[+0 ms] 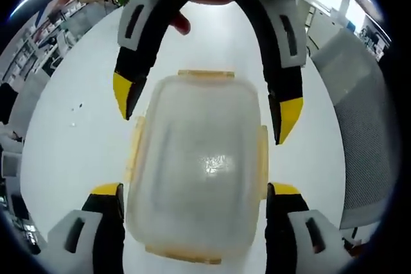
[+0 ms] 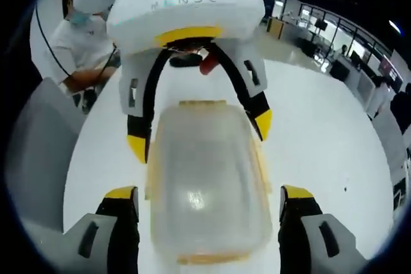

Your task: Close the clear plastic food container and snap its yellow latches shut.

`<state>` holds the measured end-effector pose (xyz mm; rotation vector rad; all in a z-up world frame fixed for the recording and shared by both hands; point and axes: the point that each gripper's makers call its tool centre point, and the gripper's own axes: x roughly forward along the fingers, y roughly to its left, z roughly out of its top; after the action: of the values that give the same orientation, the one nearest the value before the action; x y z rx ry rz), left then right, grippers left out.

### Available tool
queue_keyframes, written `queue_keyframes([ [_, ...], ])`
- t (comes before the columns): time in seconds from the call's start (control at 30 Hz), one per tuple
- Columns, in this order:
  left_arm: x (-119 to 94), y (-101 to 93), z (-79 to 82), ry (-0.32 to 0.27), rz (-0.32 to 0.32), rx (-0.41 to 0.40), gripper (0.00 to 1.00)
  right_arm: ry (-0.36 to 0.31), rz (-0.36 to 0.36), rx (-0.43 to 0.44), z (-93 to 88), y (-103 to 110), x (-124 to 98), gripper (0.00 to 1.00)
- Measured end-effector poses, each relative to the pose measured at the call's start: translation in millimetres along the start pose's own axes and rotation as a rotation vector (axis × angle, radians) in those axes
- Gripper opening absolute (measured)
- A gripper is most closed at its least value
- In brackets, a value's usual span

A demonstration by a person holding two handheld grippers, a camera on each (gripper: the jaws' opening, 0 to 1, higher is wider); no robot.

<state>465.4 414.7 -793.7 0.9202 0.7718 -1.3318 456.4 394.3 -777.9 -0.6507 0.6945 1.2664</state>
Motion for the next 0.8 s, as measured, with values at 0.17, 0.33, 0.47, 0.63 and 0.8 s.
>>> queue_keyframes([
  [0.17, -9.9, 1.2, 14.4, -0.171, 0.015, -0.091, 0.90, -0.157, -0.050, 0.102, 19.5, -2.1, -9.4, 0.90],
  [0.33, -31.2, -1.3, 32.0, -0.425, 0.076, -0.036, 0.90, -0.255, -0.072, 0.140, 25.8, 1.1, -21.8, 0.88],
  [0.47, -36.7, -7.9, 35.3, -0.570, 0.059, -0.150, 0.95, -0.395, -0.128, 0.226, 32.5, -5.9, -32.8, 0.86],
  [0.63, -42.0, -2.4, 25.1, -0.625, 0.109, -0.279, 0.95, -0.431, -0.188, 0.292, 25.0, -6.8, -34.8, 0.82],
  [0.8, -54.3, 4.5, 27.3, -0.707, 0.159, -0.360, 0.92, -0.475, -0.261, 0.317, 32.2, -8.0, -42.2, 0.83],
])
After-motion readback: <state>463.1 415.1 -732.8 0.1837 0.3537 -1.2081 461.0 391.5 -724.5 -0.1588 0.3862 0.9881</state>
